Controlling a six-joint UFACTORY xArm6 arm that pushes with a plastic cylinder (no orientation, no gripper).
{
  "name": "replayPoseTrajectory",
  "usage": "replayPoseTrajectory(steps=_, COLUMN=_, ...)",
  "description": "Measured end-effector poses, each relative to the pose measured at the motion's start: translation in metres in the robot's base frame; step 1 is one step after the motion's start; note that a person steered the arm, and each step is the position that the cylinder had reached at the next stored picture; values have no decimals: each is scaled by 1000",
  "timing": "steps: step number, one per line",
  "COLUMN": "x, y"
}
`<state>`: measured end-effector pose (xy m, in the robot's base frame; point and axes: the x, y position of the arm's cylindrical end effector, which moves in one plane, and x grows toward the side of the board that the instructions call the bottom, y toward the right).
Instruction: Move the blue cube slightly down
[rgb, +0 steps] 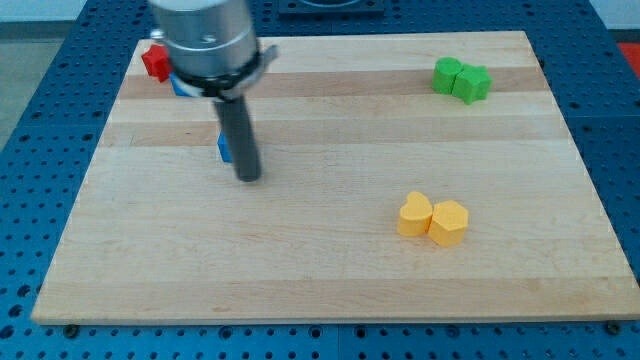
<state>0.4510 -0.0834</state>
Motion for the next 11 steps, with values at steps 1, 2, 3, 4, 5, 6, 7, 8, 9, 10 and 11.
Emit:
replayPoseTrajectory(steps=1, x=-31, y=-41)
replayPoseTrajectory(steps=2, x=-64, y=-98)
replayPoseTrajectory(steps=3, x=-80, y=-139)
replayPoseTrajectory(steps=4, x=-89, y=-138)
replayPoseTrajectory(steps=5, x=-118, y=-138)
replayPoseTrajectory(steps=6, x=-112, y=-99)
replayPoseTrajectory(steps=7, x=-112, y=6)
replayPoseTrajectory(steps=8, x=-95, y=87)
replayPoseTrajectory(steps=9, x=-68, y=141)
replayPoseTrajectory(steps=10, x=-55, y=161)
replayPoseTrajectory(steps=11, x=-34, y=222)
